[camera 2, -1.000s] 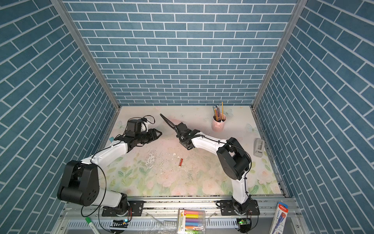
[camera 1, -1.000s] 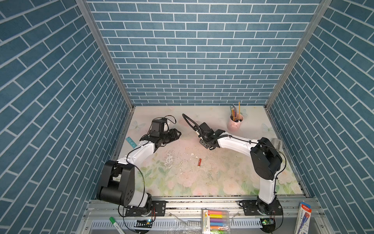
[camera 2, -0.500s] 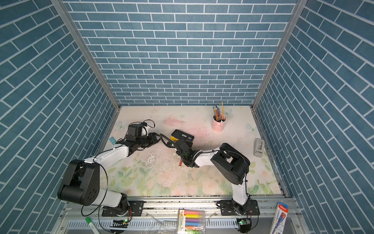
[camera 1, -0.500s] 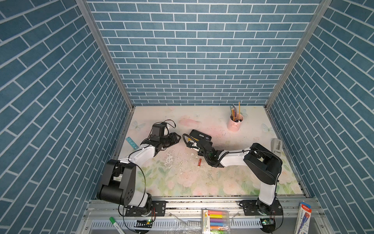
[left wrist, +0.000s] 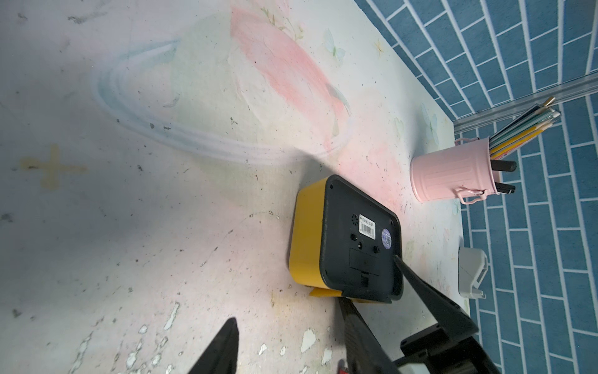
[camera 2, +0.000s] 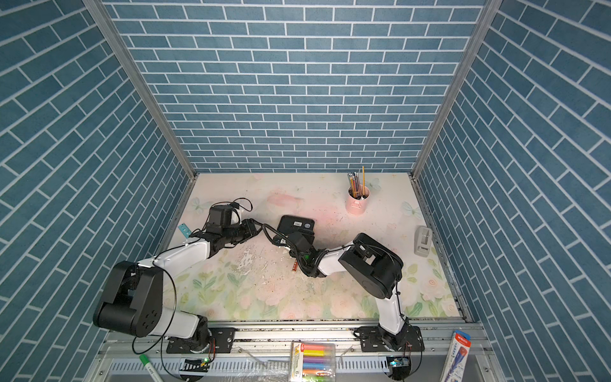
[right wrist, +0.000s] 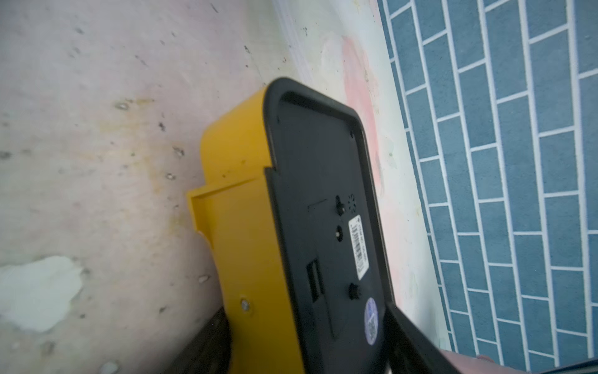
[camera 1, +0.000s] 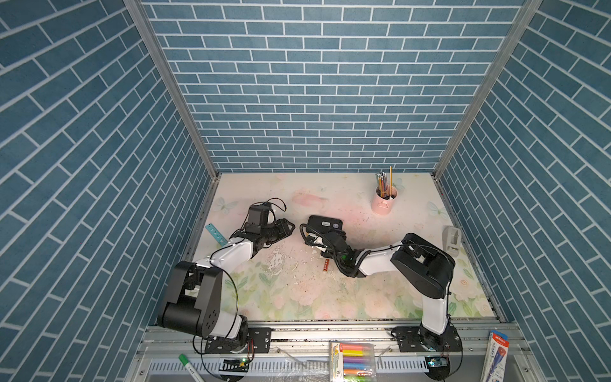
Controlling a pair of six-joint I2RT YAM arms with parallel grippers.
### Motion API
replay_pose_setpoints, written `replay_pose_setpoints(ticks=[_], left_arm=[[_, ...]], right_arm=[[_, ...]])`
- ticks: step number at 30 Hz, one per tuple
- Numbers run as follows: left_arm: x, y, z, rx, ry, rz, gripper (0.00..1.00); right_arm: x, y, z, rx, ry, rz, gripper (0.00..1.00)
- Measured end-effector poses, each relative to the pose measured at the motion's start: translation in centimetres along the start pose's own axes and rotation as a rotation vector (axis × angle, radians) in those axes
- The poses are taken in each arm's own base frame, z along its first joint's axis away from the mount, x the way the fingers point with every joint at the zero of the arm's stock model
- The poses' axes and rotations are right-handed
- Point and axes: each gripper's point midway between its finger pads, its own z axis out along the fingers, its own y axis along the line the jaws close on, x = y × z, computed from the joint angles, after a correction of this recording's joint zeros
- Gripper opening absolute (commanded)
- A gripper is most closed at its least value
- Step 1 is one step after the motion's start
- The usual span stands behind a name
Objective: Insert the battery into the alarm
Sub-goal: Adjust the alarm at the center of the board.
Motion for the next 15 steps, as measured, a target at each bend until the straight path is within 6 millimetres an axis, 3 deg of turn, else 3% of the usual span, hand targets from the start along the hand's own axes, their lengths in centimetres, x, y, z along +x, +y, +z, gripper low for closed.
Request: replay_pose_setpoints(ticks=[5, 10, 15], left_arm=[[-0.6, -0.7, -0.2, 0.004, -0.001, 0.023, 0.59], [-3.0, -3.0, -0.2, 0.032, -0.032, 0.085, 0.64], [-4.7, -4.5, 2.0, 0.043, -0.005, 0.138, 0.68]], right_arm=[[0.4, -0.5, -0.7, -0.021, 0.021, 0.074, 0.94], [1.5, -0.8, -1.8, -0.083, 0.064, 0.202, 0.97], [3.6, -1.5, -2.6, -0.131, 0.133, 0.353, 0.98]])
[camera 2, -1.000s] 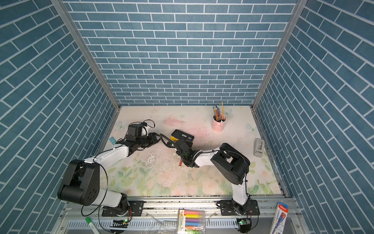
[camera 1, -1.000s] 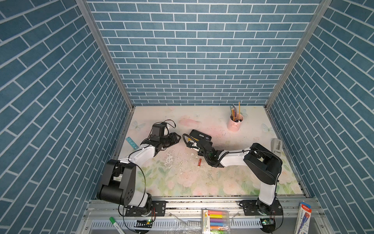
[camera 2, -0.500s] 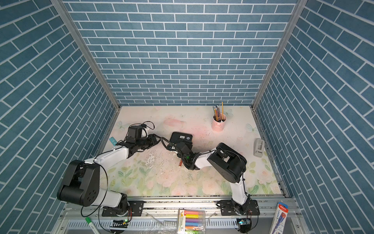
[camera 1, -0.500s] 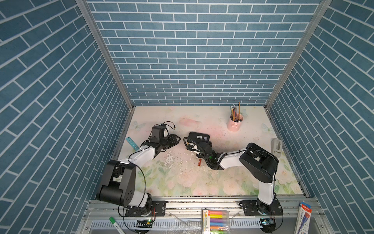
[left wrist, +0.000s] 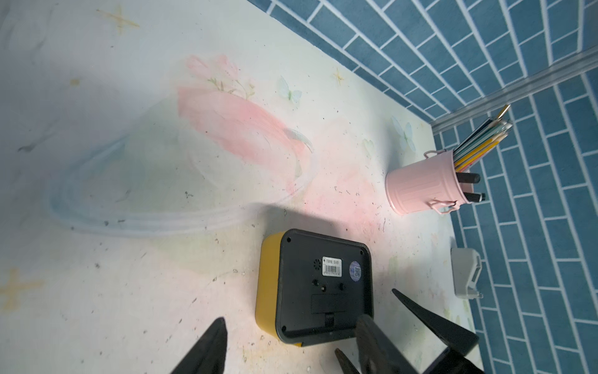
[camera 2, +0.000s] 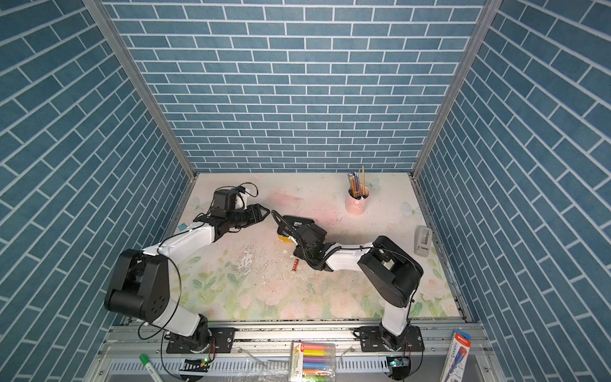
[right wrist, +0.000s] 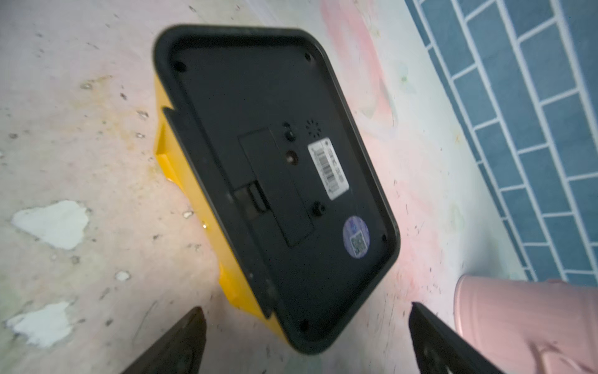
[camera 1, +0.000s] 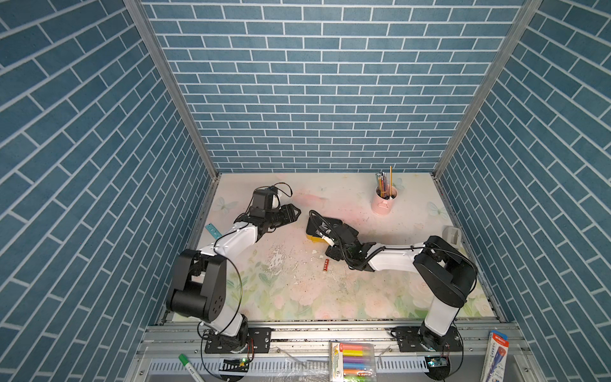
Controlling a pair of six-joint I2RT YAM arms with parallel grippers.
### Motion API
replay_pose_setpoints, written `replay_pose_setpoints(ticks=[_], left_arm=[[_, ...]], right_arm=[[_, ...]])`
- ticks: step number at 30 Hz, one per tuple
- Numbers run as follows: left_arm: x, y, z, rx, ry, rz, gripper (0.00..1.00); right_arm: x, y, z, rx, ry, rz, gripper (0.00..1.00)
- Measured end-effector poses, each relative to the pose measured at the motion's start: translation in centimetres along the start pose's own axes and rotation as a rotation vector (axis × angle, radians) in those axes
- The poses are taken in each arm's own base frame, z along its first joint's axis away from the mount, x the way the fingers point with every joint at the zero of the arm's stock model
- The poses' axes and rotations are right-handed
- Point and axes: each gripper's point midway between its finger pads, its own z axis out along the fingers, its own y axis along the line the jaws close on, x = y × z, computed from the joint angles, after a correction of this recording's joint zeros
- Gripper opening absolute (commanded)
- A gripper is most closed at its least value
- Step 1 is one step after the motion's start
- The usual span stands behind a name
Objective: Insert the battery into the alarm
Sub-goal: Adjust the alarm at the center of the board.
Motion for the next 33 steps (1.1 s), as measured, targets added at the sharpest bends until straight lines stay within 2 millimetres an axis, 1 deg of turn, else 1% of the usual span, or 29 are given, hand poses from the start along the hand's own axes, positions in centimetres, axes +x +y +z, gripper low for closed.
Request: replay_pose_setpoints(ticks=[3, 7, 10, 13, 16, 19, 21, 24, 26, 31, 33], left_arm=[[-0.8, -1.1, 2.6, 0.021, 0.050, 0.042, 0.72], [-1.7, -2.9, 6.5, 0.065, 0.110, 0.121, 0.75], [-2.1, -3.9, 9.1, 0.103, 0.153, 0.163, 0.75], [-1.8, -3.8, 11.1, 0.125, 0.197, 0.184, 0.75], [-0.8, -3.2, 12.3, 0.137, 0.247, 0.186, 0.75], [0.6, -2.7, 12.9, 0.152, 0.293, 0.178, 0.75], [1.2, -2.7, 13.0, 0.169, 0.312, 0.173, 0.74], [2.2, -2.8, 12.9, 0.203, 0.335, 0.167, 0.74], [3.0, -2.7, 12.8, 0.217, 0.348, 0.163, 0.74], [4.4, -2.9, 12.1, 0.260, 0.376, 0.152, 0.72], [4.9, -2.9, 11.7, 0.267, 0.380, 0.150, 0.72]], right_arm=[[0.8, -1.0, -0.1, -0.017, 0.037, 0.090, 0.98], [1.0, -2.0, 0.1, -0.027, 0.071, 0.175, 0.98], [0.9, -2.0, 0.3, -0.047, 0.078, 0.223, 0.98], [1.2, -1.4, 0.4, -0.080, 0.090, 0.253, 0.98], [1.1, -0.7, 0.4, -0.122, 0.088, 0.271, 0.98], [1.0, -0.1, 0.3, -0.162, 0.085, 0.286, 0.98], [1.1, 0.2, 0.4, -0.176, 0.093, 0.296, 0.98], [1.2, 0.2, 1.3, -0.179, 0.126, 0.312, 0.97], [1.4, -0.1, 1.8, -0.174, 0.147, 0.336, 0.97], [3.5, -1.5, 2.1, -0.154, 0.214, 0.396, 0.97], [4.1, -2.0, 2.2, -0.147, 0.240, 0.414, 0.97]])
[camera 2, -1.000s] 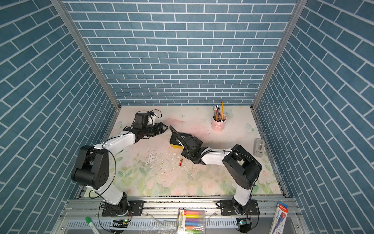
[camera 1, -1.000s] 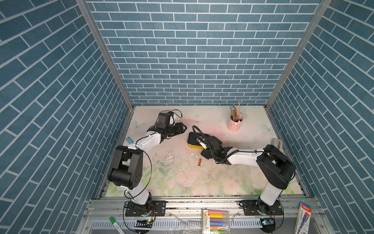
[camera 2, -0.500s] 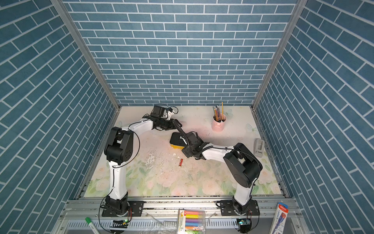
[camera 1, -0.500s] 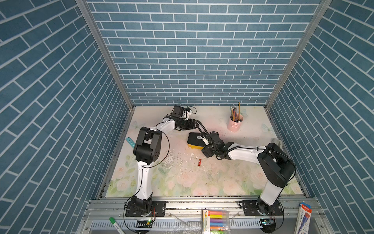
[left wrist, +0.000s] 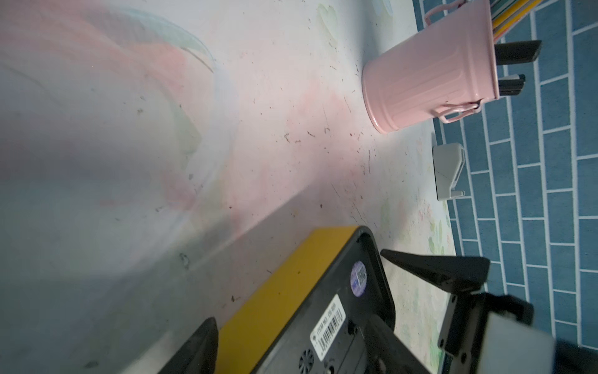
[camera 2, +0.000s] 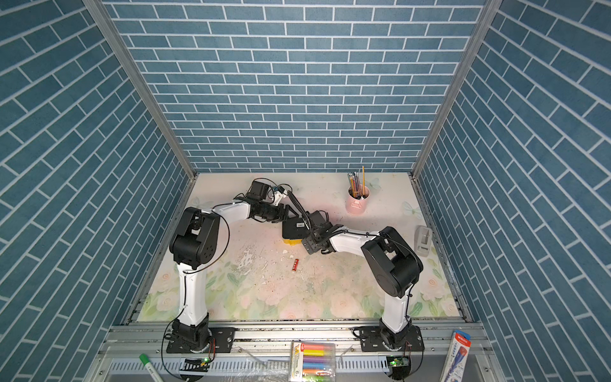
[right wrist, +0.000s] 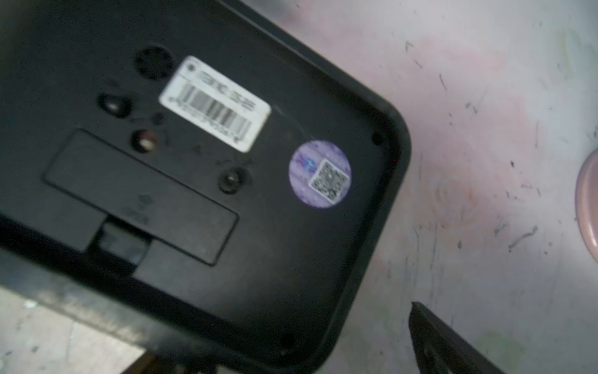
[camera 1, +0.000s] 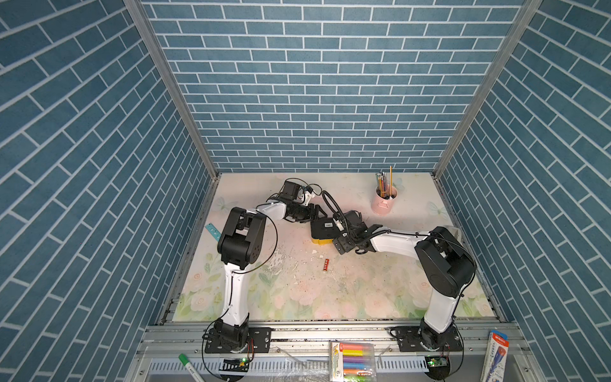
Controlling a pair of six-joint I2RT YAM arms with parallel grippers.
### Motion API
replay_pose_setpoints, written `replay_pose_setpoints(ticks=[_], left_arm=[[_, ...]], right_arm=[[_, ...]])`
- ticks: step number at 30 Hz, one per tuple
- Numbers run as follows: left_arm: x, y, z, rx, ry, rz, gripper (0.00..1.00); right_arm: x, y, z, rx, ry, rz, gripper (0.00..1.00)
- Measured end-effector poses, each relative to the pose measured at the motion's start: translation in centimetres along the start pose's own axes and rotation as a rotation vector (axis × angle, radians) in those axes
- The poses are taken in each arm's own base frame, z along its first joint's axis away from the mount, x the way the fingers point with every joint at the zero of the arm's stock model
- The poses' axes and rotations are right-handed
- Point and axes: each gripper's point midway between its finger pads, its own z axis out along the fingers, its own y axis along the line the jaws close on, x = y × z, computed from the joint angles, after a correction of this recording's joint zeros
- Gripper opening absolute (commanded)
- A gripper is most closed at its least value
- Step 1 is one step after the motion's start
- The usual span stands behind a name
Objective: Insert the battery into the alarm
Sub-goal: Adjust the alarm at the center of the board.
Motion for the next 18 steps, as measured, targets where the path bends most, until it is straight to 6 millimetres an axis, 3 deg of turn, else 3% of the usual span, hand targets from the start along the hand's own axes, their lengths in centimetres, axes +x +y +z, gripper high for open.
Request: replay_pose_setpoints(ticks=[7, 12, 18], left_arm=[[1.5, -1.3, -1.1, 0.022, -0.007, 0.004, 0.72], [2.7, -2.6, -0.7, 0.022, -0.010, 0.030, 0.71], [5.8, -3.6, 0.1, 0.020, 0.012, 0.005, 0.71]], right_arm=[[-0.5, -1.8, 0.5, 0.023, 0.038, 0.061, 0.96], [0.1, -3.1, 0.7, 0.041, 0.090, 0.092, 0.94], [0.7, -5.1, 0.6, 0.061, 0.127, 0.139, 0.92]])
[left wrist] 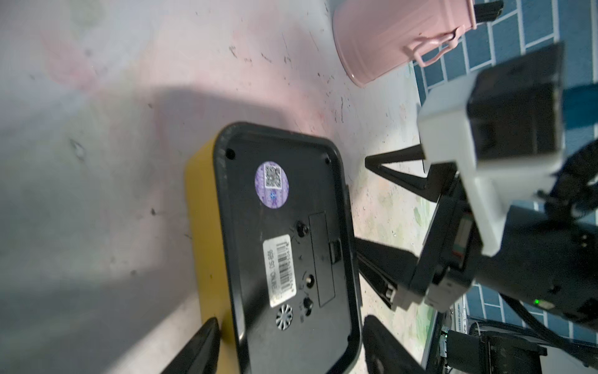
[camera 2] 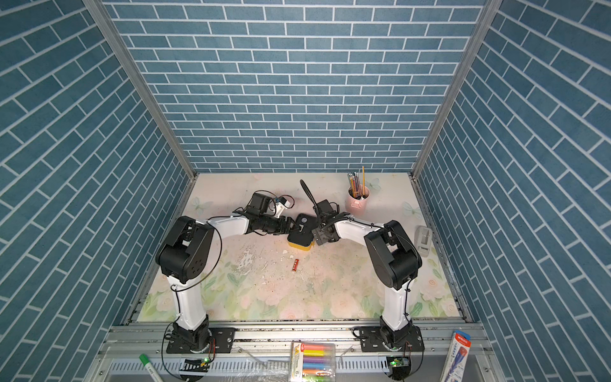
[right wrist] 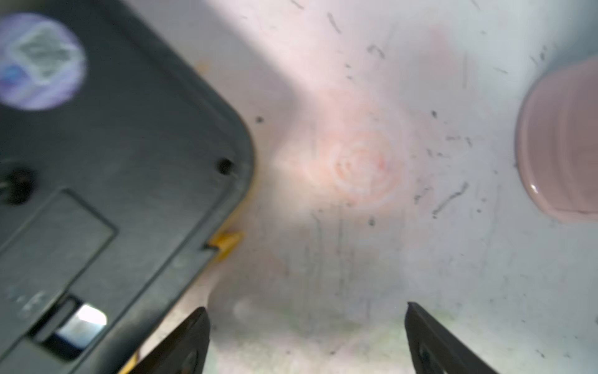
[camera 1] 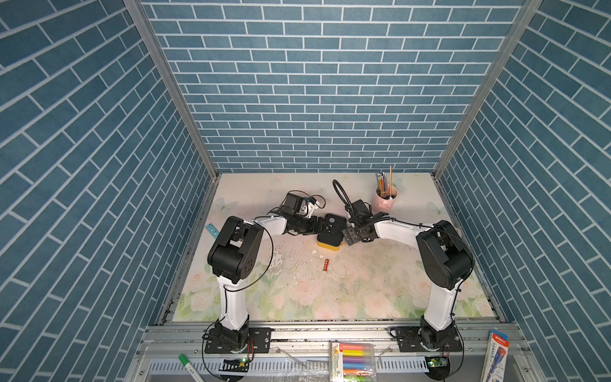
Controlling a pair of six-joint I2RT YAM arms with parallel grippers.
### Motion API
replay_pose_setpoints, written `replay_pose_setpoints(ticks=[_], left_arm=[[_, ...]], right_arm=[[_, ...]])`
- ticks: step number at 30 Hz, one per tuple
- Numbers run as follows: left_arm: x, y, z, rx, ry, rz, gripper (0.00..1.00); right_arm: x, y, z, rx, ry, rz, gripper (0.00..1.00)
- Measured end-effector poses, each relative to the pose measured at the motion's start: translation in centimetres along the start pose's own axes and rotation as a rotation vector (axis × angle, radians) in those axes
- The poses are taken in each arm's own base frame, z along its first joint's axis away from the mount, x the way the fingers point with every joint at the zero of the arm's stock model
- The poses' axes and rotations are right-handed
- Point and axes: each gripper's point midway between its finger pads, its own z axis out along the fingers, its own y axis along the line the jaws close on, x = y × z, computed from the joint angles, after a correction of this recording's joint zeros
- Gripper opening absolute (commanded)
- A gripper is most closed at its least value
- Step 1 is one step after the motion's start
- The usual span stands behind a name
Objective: Insert the battery into the alarm
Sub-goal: Adjust the alarm at the center of the board, then remove the cover from the alarm.
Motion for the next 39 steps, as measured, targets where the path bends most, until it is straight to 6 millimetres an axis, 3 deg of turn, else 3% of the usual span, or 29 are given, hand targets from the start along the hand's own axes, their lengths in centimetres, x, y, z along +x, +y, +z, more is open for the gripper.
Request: replay_pose_setpoints(ticks=[4, 10, 13, 19, 23, 26, 31, 39], left_arm=[[1.6, -0.9, 0.5, -0.004, 0.011, -0.016, 0.70], [2.2, -2.0, 0.8, -0.001, -0.005, -0.032, 0.70], [2.2, -2.5, 0.5, 0.001, -0.031, -0.037, 0.69], [0.7, -3.3, -1.9, -0.055, -0.140, -0.024, 0.66], [-0.9, -3.2, -2.9, -0.103, -0.197, -0.028, 0.65], [-2.1, -2.8, -2.7, -0.132, -0.212, -0.038, 0.64], [-3.3, -1.5, -1.5, -0.175, -0.206, -0.061, 0.61], [-2.2, 1.4, -0.3, -0.242, -0.160, -0.116, 0.55]], right_arm=[[-0.5, -0.6, -0.3, -0.004, 0.004, 0.022, 0.89], [-1.8, -1.0, -1.2, -0.023, -0.001, 0.048, 0.81], [-1.5, -1.2, -1.3, -0.044, 0.019, 0.068, 0.73], [-1.3, -0.7, -4.3, -0.145, 0.033, 0.112, 0.62], [-3.8, 0.6, -7.3, -0.265, -0.035, 0.173, 0.59], [-5.1, 1.8, -8.3, -0.342, -0.067, 0.211, 0.58], [-5.0, 3.7, -7.8, -0.413, -0.039, 0.237, 0.56], [-4.0, 5.8, -5.4, -0.443, 0.020, 0.245, 0.54]])
